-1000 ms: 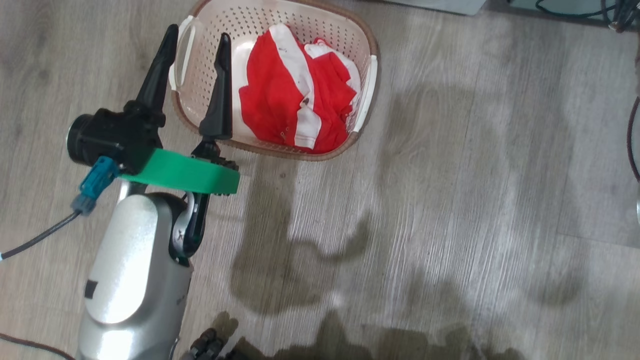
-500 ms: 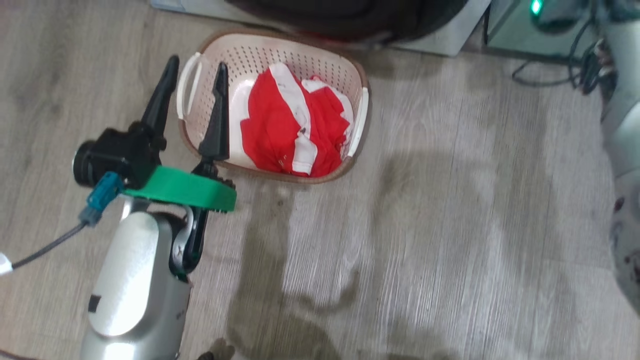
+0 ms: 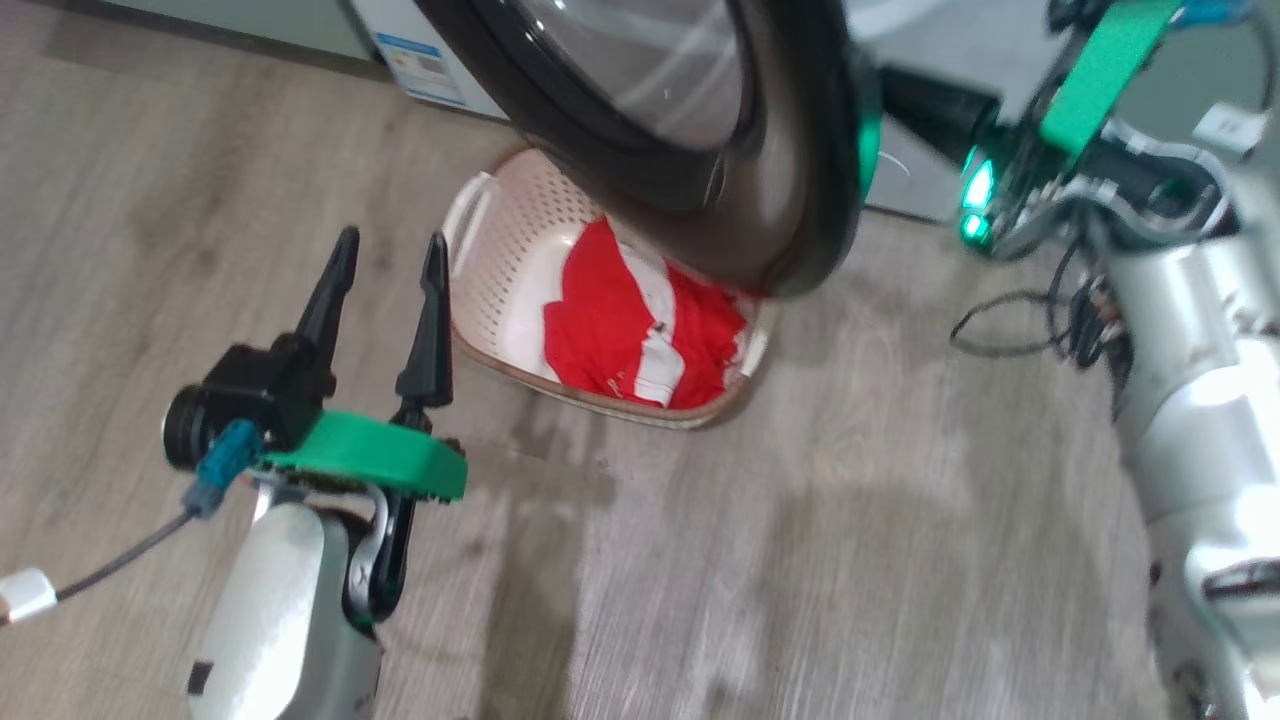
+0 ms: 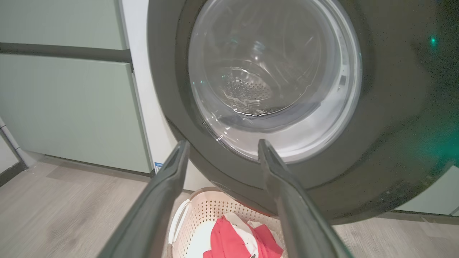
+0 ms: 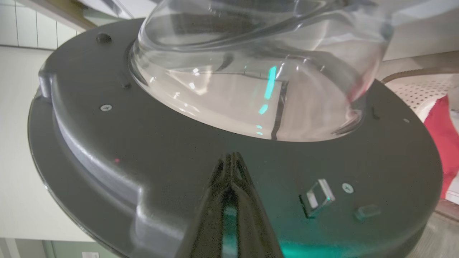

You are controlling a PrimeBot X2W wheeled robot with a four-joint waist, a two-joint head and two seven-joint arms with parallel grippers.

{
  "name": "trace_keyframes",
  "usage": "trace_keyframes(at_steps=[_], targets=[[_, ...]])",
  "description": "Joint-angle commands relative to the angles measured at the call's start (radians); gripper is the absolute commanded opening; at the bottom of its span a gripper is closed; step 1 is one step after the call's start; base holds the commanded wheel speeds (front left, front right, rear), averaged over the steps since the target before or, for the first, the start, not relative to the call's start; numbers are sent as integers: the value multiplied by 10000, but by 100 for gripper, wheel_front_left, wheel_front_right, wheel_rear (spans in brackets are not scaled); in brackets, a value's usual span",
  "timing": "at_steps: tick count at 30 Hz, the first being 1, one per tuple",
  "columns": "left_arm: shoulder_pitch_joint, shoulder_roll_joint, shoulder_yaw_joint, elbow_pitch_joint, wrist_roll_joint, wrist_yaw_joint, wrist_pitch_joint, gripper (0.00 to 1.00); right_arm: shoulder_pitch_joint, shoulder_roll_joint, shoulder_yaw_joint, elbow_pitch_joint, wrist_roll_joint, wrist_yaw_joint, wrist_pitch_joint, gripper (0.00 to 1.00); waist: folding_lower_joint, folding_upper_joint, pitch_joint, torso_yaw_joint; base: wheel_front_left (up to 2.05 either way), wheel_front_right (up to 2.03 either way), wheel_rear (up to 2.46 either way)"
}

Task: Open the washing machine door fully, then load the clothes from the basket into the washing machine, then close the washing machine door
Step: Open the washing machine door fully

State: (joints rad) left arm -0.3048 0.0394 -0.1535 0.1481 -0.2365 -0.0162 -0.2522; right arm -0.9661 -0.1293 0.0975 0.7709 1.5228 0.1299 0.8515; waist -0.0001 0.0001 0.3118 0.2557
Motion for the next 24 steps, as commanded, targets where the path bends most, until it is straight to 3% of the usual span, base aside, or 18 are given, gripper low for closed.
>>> trace_keyframes(at_steps=[1,11,24], targets=[[30,123,398,-285,-23,56,-95,100,125,343,180,-589,107,8,178,0,1,-1,-321,339,0,0,0],[715,115,459,-289,-180,289,-95,100,1758,659,682,-1831,354,8,517,0,1,-1,-868,1210,0,0,0],[1021,110,300,-269,-435,535,-95,100,2412,785,1745,-2083,865,8,168,0,1,-1,-1215,1966,0,0,0]])
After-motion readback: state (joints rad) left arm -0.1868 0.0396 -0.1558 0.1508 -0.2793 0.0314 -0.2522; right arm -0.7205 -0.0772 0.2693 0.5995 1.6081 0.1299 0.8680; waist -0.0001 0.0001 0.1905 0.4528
